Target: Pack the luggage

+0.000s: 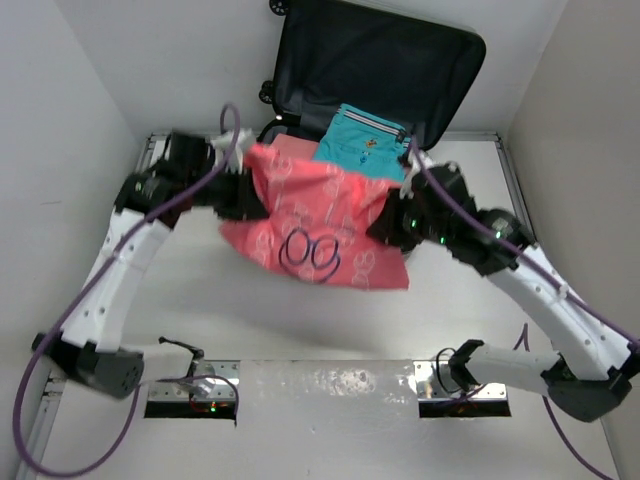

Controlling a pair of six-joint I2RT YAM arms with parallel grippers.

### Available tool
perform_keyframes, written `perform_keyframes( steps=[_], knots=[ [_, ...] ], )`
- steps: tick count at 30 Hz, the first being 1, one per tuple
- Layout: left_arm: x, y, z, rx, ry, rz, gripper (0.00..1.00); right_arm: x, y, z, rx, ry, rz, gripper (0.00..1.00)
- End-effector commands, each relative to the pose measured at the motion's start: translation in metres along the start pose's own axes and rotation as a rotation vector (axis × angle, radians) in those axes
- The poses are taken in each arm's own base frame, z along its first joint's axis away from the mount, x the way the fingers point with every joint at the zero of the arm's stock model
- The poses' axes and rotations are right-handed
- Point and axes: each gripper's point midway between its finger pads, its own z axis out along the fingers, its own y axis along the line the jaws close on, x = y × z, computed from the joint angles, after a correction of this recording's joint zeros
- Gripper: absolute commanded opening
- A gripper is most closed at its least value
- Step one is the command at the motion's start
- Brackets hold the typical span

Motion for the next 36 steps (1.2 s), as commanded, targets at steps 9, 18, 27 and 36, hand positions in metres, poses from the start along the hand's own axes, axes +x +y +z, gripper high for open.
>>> perform_keyframes(
  steps=[9, 18, 27, 36],
  knots=[
    [-0.226, 0.039, 0.058, -0.127, -0.289, 0.128, 0.0, -0.18, -0.11, 0.053, 0.267, -0.165, 0.076, 0.0],
    [-0.234, 0.148, 0.15, -0.29, -0.218, 0.027, 0.0, -0.154, -0.206, 0.132, 0.305, -0.13, 0.241, 0.15],
    [-0.246, 0.174, 0.122, -0.288, -0.278, -0.033, 0.63, -0.173, -0.228, 0.131, 0.391, -0.061, 0.065, 0.83],
    [-0.307, 0.093, 0.026, -0.189, -0.595, 0.177, 0.71, -0.242, -0.19, 0.045, 0.382, -0.301, -0.013, 0.81]
  ],
)
